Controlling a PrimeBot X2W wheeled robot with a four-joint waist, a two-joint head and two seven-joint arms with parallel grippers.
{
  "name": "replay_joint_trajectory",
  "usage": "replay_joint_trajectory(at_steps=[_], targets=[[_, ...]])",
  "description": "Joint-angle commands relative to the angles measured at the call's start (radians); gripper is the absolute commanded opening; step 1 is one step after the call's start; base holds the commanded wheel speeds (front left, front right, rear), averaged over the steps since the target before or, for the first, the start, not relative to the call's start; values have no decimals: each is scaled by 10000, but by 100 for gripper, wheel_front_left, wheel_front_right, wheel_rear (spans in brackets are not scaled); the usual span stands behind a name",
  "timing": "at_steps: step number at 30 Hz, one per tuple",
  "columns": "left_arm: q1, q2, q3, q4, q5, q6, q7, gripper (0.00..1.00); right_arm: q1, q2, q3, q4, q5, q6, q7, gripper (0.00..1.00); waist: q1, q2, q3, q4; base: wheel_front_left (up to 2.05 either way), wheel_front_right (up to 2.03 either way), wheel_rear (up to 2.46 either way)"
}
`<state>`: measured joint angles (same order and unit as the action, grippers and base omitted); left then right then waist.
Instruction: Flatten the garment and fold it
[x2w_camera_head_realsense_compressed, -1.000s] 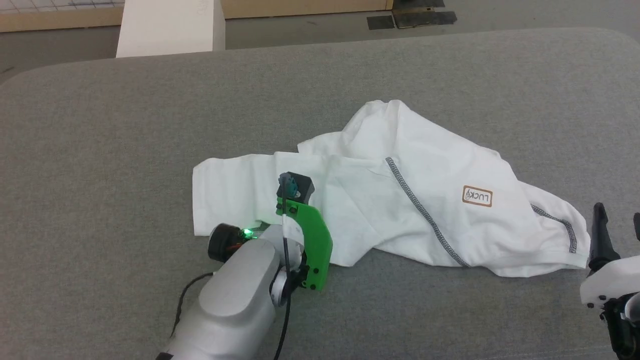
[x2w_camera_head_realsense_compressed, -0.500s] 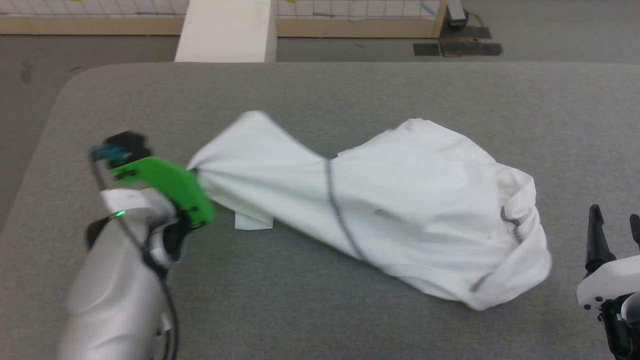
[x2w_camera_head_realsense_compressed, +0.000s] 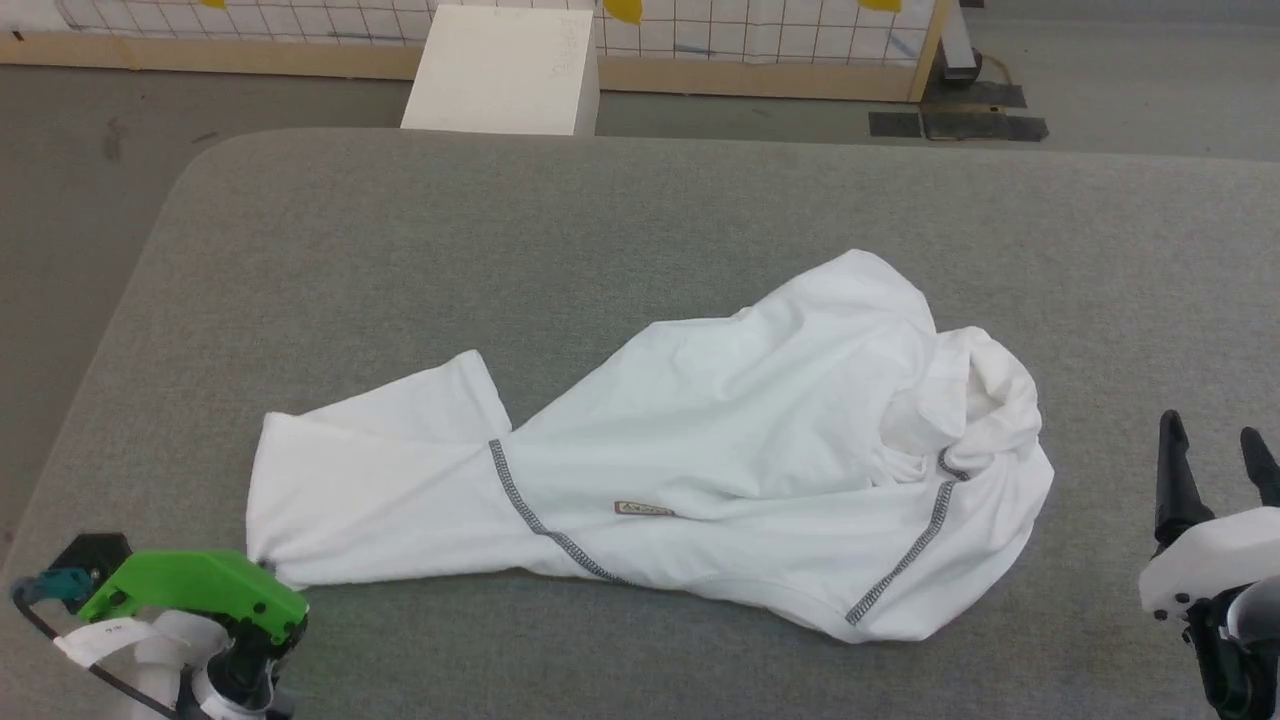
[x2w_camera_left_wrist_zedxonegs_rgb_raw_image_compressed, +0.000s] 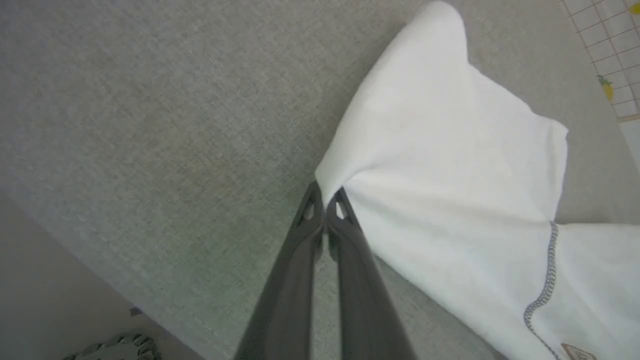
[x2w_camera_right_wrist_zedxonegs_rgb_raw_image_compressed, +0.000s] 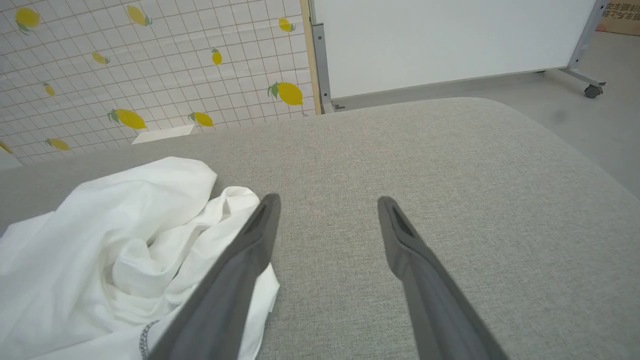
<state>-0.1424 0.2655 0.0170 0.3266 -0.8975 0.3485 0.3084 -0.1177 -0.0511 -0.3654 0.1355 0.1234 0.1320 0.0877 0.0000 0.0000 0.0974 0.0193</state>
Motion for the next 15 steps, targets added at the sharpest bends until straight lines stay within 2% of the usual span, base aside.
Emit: replay_joint_trajectory(at_steps=[1, 5, 7, 9, 11, 12, 15], targets=[[15, -57, 74, -316, -88, -200, -173, 100, 29, 9, 37, 44, -33, -13, 0, 100, 0, 0, -44, 44, 0, 0, 0], [-5, 114, 240, -1410, 240, -958, -1414, 100, -27, 9, 195, -41, 41, -13, 115, 100, 0, 0, -103, 131, 0, 0, 0], [39, 354, 192, -1796, 705, -1365, -2202, 100, -144, 9, 322, -117, 25, -13, 237, 100, 0, 0, -111, 166, 0, 0, 0], [131, 545, 79, -2253, 1469, -1596, -3322, 100, -382, 9, 545, -212, 29, -13, 493, 100, 0, 0, -89, 213, 0, 0, 0], [239, 719, -150, -2523, 2266, -1796, -4343, 100, -673, 9, 887, -241, 28, -13, 943, 100, 0, 0, -27, 267, 0, 0, 0], [288, 718, -369, -2649, 2534, -2064, -4806, 100, -870, 9, 1120, -225, 88, -13, 1295, 100, 0, 0, 19, 298, 0, 0, 0], [404, 716, -808, -2766, 3332, -2366, -5432, 100, -1544, -51, 1827, -159, 138, -13, 2240, 100, 0, 0, 193, 374, 0, 0, 0]])
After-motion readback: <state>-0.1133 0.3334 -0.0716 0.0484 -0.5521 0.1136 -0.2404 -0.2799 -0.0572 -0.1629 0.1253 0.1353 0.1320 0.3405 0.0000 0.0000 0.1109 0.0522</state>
